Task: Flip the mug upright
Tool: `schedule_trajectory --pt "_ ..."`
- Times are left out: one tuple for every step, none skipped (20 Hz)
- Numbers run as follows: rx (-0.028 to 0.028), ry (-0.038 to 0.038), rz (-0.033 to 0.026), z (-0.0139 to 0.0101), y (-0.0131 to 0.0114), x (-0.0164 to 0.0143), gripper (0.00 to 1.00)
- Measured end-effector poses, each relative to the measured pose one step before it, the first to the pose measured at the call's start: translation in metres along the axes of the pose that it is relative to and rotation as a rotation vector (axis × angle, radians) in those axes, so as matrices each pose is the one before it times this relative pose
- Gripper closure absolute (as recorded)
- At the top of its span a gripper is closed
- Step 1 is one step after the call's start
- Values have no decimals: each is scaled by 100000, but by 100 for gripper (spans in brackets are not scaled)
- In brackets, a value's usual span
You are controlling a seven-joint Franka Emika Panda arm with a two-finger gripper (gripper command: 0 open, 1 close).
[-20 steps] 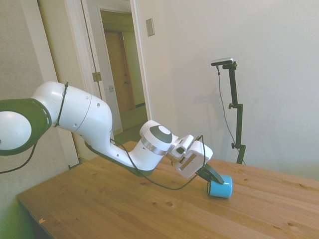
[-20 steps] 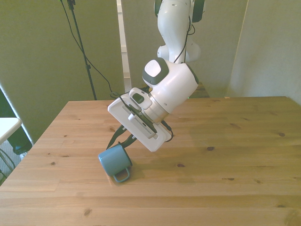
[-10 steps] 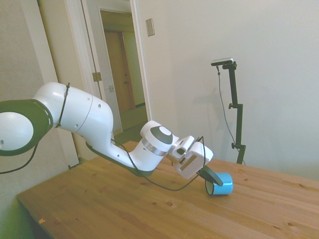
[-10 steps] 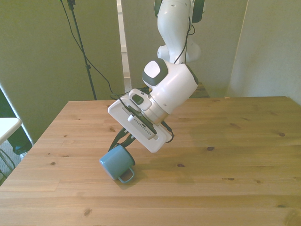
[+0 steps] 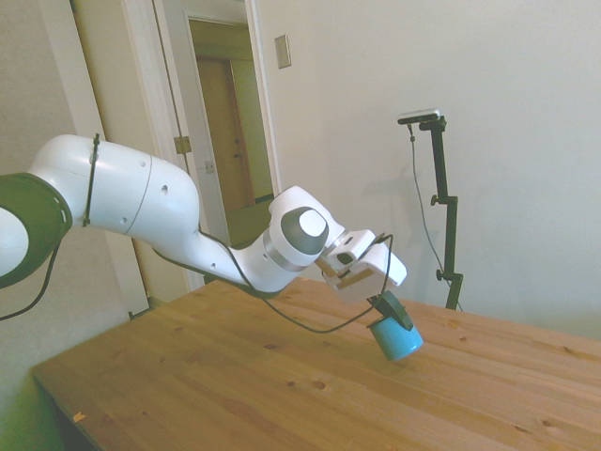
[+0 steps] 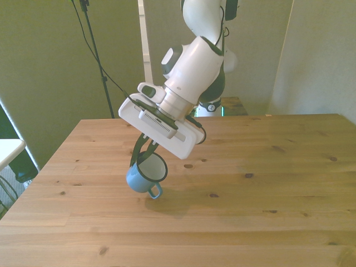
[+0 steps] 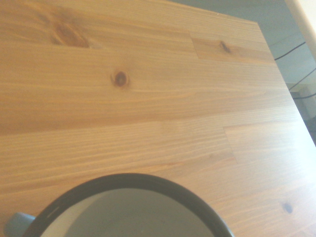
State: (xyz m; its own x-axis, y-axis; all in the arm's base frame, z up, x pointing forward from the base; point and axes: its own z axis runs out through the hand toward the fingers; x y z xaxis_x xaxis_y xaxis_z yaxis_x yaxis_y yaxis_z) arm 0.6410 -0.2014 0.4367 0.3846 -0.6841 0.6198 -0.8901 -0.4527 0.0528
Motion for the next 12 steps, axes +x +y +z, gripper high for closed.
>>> schedule_trajectory --pt "2222 -2788 1468 -714 54 344 100" --pt "2680 -3452 1251 -711 -23 218 100" --pt "2584 -3108 735 -697 -37 119 100" --pt "2600 -3336 693 -585 -61 -46 100" --pt "2803 -3681 431 -521 -43 -107 100" --pt "2511 -3438 394 -371 32 -132 100" --pt "2500 -3558 375 -255 32 -236 100" --pt "2483 -3706 327 -91 64 -295 100" --pt "2516 -3430 395 -3 36 -352 100" --pt "2703 -3465 361 152 -29 -465 100" --pt "2611 -2944 451 149 -27 -488 100" --pt "1880 -2834 480 207 -11 -552 100"
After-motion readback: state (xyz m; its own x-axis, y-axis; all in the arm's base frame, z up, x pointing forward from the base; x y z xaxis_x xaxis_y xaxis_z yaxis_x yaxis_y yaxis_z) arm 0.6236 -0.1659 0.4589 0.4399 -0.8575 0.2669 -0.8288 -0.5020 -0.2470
